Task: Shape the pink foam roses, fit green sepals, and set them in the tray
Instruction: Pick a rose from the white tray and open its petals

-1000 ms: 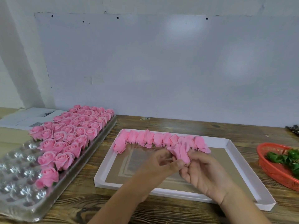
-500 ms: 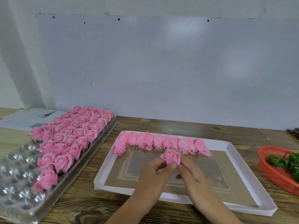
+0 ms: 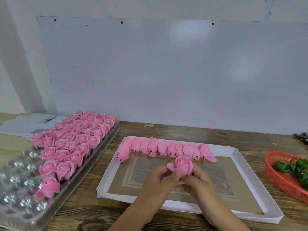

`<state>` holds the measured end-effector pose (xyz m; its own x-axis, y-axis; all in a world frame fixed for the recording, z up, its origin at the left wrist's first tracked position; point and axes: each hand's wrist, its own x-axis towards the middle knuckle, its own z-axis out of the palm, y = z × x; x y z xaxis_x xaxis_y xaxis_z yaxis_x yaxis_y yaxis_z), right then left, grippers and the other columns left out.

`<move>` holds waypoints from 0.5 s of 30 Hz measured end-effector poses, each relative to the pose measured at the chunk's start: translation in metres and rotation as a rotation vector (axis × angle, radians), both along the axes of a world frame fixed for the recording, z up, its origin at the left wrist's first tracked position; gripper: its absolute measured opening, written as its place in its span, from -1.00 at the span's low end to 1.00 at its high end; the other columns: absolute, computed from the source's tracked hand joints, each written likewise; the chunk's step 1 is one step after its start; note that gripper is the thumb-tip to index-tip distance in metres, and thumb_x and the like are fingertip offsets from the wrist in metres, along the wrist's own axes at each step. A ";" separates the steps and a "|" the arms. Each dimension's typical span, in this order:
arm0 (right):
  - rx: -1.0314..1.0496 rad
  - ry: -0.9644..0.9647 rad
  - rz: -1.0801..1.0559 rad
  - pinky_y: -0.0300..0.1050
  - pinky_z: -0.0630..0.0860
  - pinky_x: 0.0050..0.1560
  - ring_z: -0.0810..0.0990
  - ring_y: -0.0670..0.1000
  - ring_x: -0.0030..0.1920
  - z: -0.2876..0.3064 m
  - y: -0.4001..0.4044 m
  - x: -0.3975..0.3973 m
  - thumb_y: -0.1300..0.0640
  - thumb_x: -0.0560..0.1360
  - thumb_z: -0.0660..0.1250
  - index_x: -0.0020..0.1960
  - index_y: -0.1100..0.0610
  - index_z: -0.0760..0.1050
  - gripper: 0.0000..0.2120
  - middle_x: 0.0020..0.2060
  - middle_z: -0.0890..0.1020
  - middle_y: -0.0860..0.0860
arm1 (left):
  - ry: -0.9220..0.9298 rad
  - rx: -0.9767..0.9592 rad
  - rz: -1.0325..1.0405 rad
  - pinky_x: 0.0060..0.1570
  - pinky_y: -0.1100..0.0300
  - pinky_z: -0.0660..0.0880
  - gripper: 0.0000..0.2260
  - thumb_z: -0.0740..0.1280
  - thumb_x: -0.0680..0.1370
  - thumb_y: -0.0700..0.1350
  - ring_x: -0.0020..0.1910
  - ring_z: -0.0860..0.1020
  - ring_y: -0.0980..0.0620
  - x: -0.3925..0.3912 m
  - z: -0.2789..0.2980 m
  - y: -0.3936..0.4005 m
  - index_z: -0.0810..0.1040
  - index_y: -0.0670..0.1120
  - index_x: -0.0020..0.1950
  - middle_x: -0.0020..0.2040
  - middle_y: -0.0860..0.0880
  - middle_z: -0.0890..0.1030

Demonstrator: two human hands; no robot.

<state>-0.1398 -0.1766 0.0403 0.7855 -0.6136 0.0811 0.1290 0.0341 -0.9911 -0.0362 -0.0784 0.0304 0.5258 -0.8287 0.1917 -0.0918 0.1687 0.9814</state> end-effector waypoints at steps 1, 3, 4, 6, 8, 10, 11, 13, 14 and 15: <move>-0.021 0.006 -0.001 -0.14 0.60 -0.20 0.68 0.04 -0.10 -0.001 0.000 0.000 0.42 0.50 0.26 0.05 0.09 0.68 -0.66 -0.01 0.70 0.17 | -0.005 -0.003 0.011 0.00 0.27 0.52 -0.79 0.44 0.49 0.20 -0.04 0.62 0.22 0.000 0.000 0.000 0.71 0.14 0.04 -0.09 0.12 0.70; -0.143 0.044 -0.006 -0.15 0.60 -0.18 0.65 -0.06 -0.14 -0.003 0.002 0.000 0.42 0.52 0.26 0.02 -0.03 0.67 -0.60 -0.10 0.70 0.05 | -0.027 -0.003 0.055 -0.01 0.26 0.55 -0.85 0.44 0.49 0.07 0.02 0.63 0.20 0.000 -0.002 -0.001 0.73 0.14 0.02 -0.02 0.11 0.71; -0.201 0.063 -0.007 -0.12 0.60 -0.14 0.63 -0.06 -0.12 -0.005 0.003 0.000 0.45 0.52 0.25 0.04 -0.06 0.65 -0.56 -0.12 0.69 0.01 | -0.045 -0.009 0.073 -0.02 0.27 0.57 -0.89 0.46 0.50 0.01 0.06 0.63 0.16 -0.001 -0.002 -0.002 0.74 0.12 0.00 0.03 0.09 0.70; -0.280 0.062 -0.013 0.04 0.60 0.02 0.64 0.01 -0.03 -0.008 0.004 0.001 0.48 0.50 0.24 0.08 -0.03 0.59 -0.56 -0.10 0.68 0.01 | -0.088 -0.019 0.101 -0.04 0.30 0.57 -0.90 0.49 0.49 -0.03 0.12 0.61 0.15 -0.001 -0.004 -0.002 0.75 0.15 -0.03 0.08 0.09 0.69; -0.383 0.043 -0.035 -0.06 0.59 0.04 0.63 -0.02 -0.05 -0.007 0.004 0.000 0.36 0.48 0.28 0.03 -0.09 0.56 -0.64 -0.13 0.66 -0.02 | -0.126 -0.009 0.125 0.06 0.25 0.56 -0.86 0.52 0.41 0.13 0.15 0.59 0.18 -0.001 -0.003 -0.003 0.74 0.20 -0.05 0.08 0.14 0.68; -0.441 0.053 -0.012 -0.26 0.53 -0.11 0.58 -0.18 -0.17 -0.004 0.005 0.000 0.24 0.44 0.26 -0.05 -0.17 0.55 -0.69 -0.20 0.64 -0.12 | -0.129 -0.009 0.157 0.10 0.15 0.58 -0.74 0.54 0.31 0.24 0.12 0.59 0.20 -0.001 -0.005 -0.003 0.73 0.22 -0.05 0.06 0.16 0.67; -0.416 0.057 0.017 -0.28 0.51 -0.17 0.56 -0.20 -0.19 -0.002 0.005 0.000 0.24 0.41 0.24 -0.05 -0.17 0.56 -0.68 -0.20 0.65 -0.12 | -0.114 -0.004 0.183 0.08 0.10 0.59 -0.69 0.54 0.26 0.26 0.10 0.60 0.19 0.000 -0.005 -0.004 0.72 0.23 -0.04 0.06 0.16 0.66; -0.292 0.058 0.092 -0.24 0.50 -0.24 0.58 -0.14 -0.21 -0.002 0.003 0.000 0.28 0.34 0.25 0.04 -0.05 0.60 -0.63 -0.15 0.68 0.00 | -0.116 0.012 0.225 0.04 0.05 0.61 -0.60 0.54 0.19 0.28 0.10 0.59 0.18 0.000 -0.005 -0.005 0.66 0.30 0.01 0.08 0.20 0.63; -0.205 0.060 0.142 -0.22 0.50 -0.26 0.59 -0.11 -0.22 -0.001 0.002 -0.001 0.31 0.28 0.27 0.06 0.05 0.60 -0.61 -0.17 0.68 0.05 | -0.131 0.019 0.217 0.03 0.06 0.61 -0.55 0.54 0.17 0.32 0.12 0.58 0.19 0.000 -0.005 -0.004 0.62 0.35 0.04 0.10 0.25 0.60; -0.119 0.081 0.211 -0.20 0.52 -0.26 0.60 -0.07 -0.22 0.001 0.001 -0.003 0.34 0.22 0.28 0.03 0.17 0.58 -0.61 -0.22 0.68 0.07 | -0.134 0.028 0.183 0.03 0.09 0.62 -0.50 0.54 0.16 0.38 0.12 0.59 0.19 0.000 -0.003 -0.003 0.58 0.39 0.08 0.11 0.30 0.58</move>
